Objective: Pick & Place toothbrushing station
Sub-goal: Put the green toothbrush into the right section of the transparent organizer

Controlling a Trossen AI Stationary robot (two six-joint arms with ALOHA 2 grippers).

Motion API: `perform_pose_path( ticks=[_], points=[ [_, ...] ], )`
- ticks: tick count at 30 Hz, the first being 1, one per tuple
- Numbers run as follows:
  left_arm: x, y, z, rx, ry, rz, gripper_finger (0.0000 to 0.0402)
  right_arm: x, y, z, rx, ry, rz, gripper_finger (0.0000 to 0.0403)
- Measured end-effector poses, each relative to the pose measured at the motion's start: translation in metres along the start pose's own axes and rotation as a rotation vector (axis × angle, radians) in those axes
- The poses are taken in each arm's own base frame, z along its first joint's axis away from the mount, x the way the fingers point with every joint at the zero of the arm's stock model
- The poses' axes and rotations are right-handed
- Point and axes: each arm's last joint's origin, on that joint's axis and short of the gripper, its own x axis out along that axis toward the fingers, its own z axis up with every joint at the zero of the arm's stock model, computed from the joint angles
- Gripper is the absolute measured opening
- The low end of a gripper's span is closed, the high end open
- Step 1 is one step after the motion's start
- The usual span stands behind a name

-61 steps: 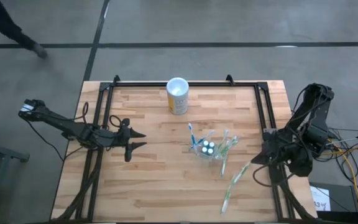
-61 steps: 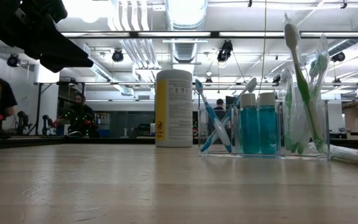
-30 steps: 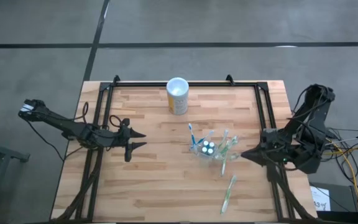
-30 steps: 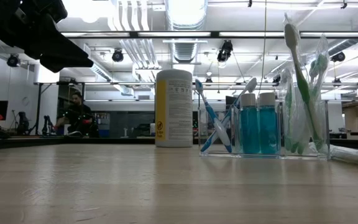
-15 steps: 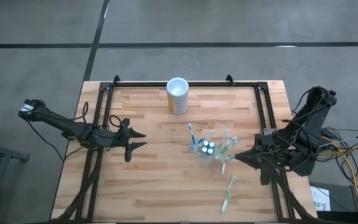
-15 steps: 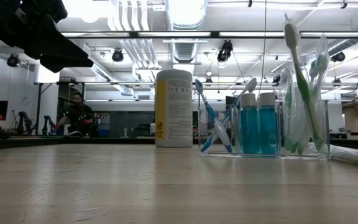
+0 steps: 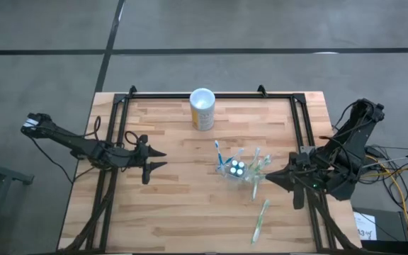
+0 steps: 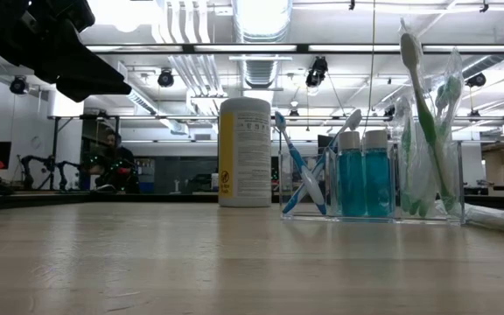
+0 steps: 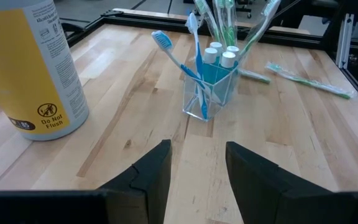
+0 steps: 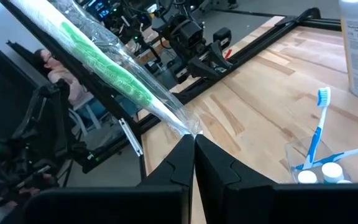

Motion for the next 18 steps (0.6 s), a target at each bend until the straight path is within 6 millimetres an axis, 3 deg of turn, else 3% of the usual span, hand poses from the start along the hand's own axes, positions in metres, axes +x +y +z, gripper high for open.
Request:
perform_pose_path(
  ticks=[9,18],
  points=[
    [0.0,0.0,0.001,-0.021,-0.012,0.012,0.0157,0.007,-0.003,0.005,0.017,-0.026,-0.032,0.0008],
    [0.0,-0.002,0.02,-0.479,-0.215,0.013,0.0157,0.012,-0.005,0.008,0.031,-0.045,-0.051,0.0008]
  ],
)
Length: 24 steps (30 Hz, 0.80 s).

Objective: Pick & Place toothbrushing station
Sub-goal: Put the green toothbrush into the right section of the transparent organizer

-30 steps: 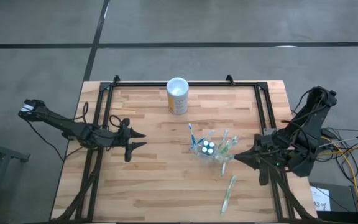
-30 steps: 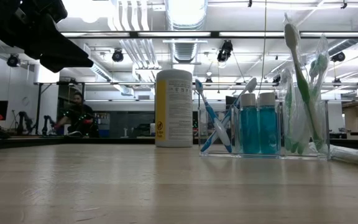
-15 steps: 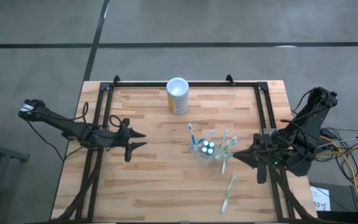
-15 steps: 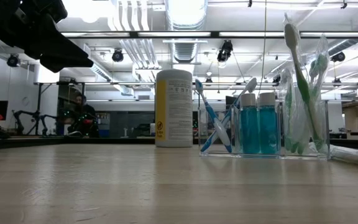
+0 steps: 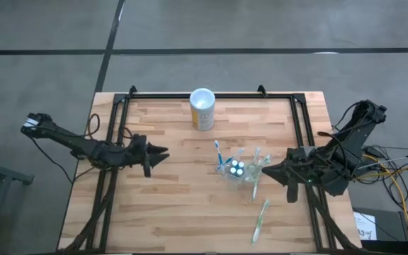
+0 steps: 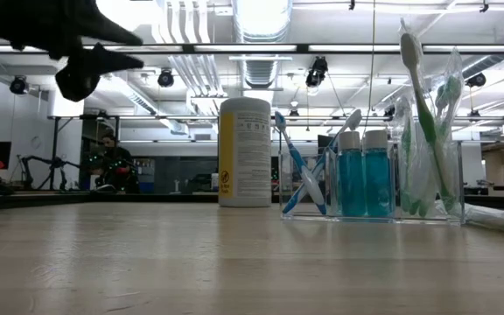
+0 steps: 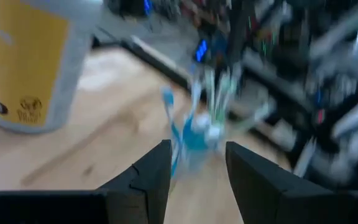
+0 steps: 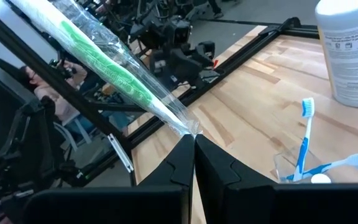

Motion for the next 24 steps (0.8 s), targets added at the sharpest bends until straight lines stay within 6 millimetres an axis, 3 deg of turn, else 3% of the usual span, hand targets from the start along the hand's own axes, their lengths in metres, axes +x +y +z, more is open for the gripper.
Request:
perform_pose_path(
  ticks=[6,14,21,24],
  points=[
    [-0.001,-0.006,0.012,-0.176,-0.138,-0.018,0.0157,0.001,-0.002,-0.002,-0.012,0.028,-0.003,0.0008],
    [0.0,-0.009,0.013,-0.293,-0.129,-0.074,0.0157,0.014,0.0,-0.025,-0.136,0.2,0.01,0.0008],
    [0.001,-0.008,0.012,-0.162,-0.129,-0.053,0.0157,0.038,-0.003,-0.065,-0.269,0.546,0.011,0.0008],
    [0.001,-0.008,0.012,-0.202,-0.13,-0.057,0.0157,0.048,-0.006,-0.084,-0.278,0.677,-0.025,0.0008]
  ],
)
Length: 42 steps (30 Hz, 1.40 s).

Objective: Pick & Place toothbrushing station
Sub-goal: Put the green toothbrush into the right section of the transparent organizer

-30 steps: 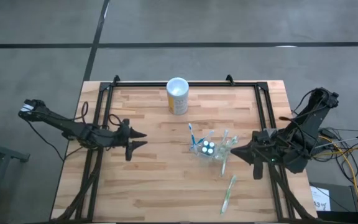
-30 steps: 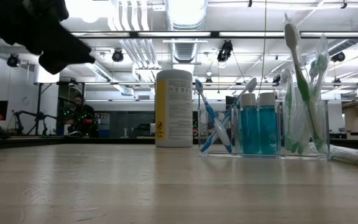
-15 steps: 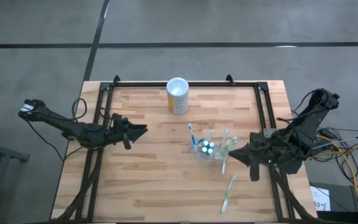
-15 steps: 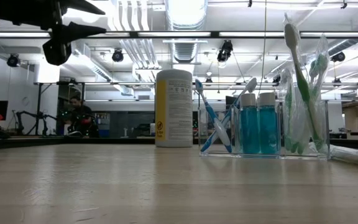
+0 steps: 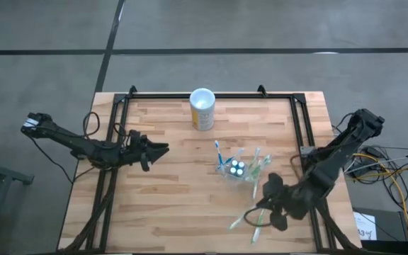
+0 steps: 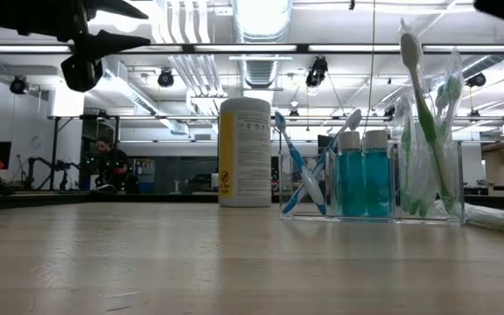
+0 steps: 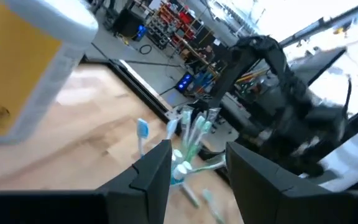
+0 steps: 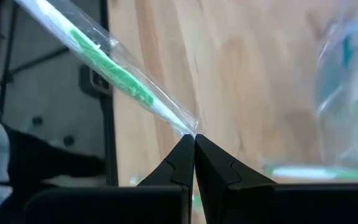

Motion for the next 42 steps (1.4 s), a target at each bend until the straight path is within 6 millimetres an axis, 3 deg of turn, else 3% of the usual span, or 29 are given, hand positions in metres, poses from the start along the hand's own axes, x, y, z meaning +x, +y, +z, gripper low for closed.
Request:
perform_pose_path(
  ticks=[8,14,18,21,24,33,38,42],
  points=[
    [0.005,-0.002,-0.012,-0.178,0.175,-0.09,0.0157,0.034,0.003,-0.011,0.045,0.178,-0.033,0.0008],
    [0.021,0.0,-0.039,-0.188,0.401,-0.08,0.0157,0.036,0.003,-0.009,0.031,0.229,-0.103,0.0008],
    [0.038,-0.01,-0.053,-0.146,0.54,-0.105,0.0157,0.03,0.002,-0.003,0.02,0.266,-0.164,0.0008],
    [0.054,-0.024,-0.056,-0.039,0.575,-0.14,0.0157,0.025,0.003,0.004,0.012,0.27,-0.177,0.0008],
    [0.07,-0.044,-0.053,0.173,0.619,-0.151,0.0157,0.021,0.003,0.008,0.007,0.272,-0.186,0.0008],
    [0.112,-0.119,-0.018,0.613,0.911,-0.004,0.0157,0.022,-0.001,0.01,0.073,0.28,-0.228,0.0008],
    [0.14,-0.156,-0.008,0.764,0.937,-0.064,0.0157,0.023,-0.003,0.013,0.138,0.268,-0.248,0.0008],
    [0.159,-0.167,-0.017,0.832,0.995,-0.061,0.0157,0.023,-0.004,0.014,0.18,0.258,-0.256,0.0008]
  ],
)
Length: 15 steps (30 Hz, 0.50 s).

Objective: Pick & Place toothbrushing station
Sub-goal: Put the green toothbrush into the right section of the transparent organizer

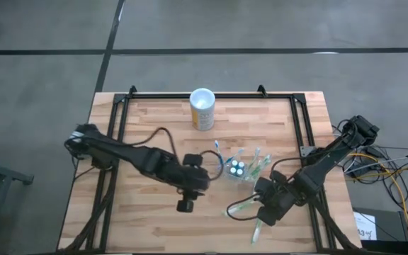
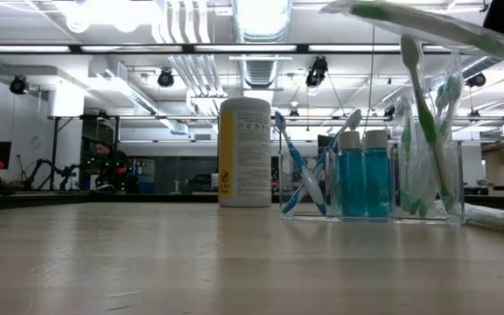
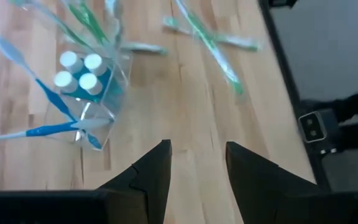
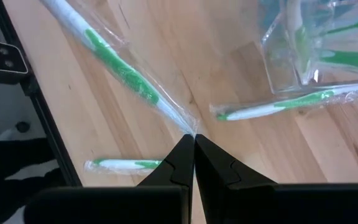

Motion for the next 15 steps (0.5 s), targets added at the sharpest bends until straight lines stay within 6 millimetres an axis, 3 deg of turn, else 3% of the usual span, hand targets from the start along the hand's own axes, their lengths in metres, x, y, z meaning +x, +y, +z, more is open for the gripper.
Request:
perform_pose_path(
  ticks=[9,15],
  points=[
    [0.067,-0.009,0.002,-0.085,0.174,-0.032,0.0157,0.0,-0.001,0.003,0.018,-0.014,-0.006,0.0008],
    [0.088,-0.013,0.004,-0.181,0.214,-0.085,0.0157,0.002,-0.002,0.007,0.048,-0.017,-0.014,0.0008]
  ],
)
